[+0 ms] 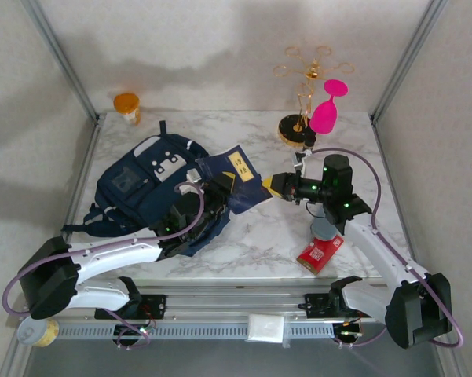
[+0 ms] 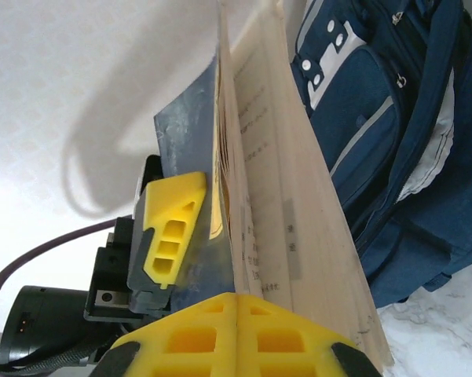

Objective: Pack the student bag

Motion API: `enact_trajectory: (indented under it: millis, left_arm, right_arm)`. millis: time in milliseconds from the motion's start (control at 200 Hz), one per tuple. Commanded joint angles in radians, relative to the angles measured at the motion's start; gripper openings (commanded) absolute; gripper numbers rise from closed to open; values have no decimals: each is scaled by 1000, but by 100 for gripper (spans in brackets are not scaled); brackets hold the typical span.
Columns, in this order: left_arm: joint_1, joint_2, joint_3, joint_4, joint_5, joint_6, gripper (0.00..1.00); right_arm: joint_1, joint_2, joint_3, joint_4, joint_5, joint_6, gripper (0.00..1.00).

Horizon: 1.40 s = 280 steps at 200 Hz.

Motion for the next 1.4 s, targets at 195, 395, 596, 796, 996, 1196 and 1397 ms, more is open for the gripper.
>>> enact_trajectory:
  millis: [195,395,596,796,996,1196,1397]
  left_arm:
    - [-4,17,41,15,111,5,61]
    - [-6,11,38,-3,179,35,53]
    - [-4,-30,18,-32,193,80,36]
    - [2,-47,-1,-57,205,77,41]
    - [3,-30,3,-50,257,77,62]
    - [3,-30,3,-40,270,91,54]
    - [5,-36,7,-62,264,102,41]
  right_arm:
    - [3,27,88,-119,50,-135,2]
    - [-1,82,171,-270,66,-250,1]
    - [-17,94,184,-352,109,-315,0]
    - [-41,98,198,-381,146,-332,0]
    - [-43,111,235,-394,164,-351,0]
    - [-42,118,184,-323,53,-343,0]
    - [-71,103,207,-396,90,-372,50]
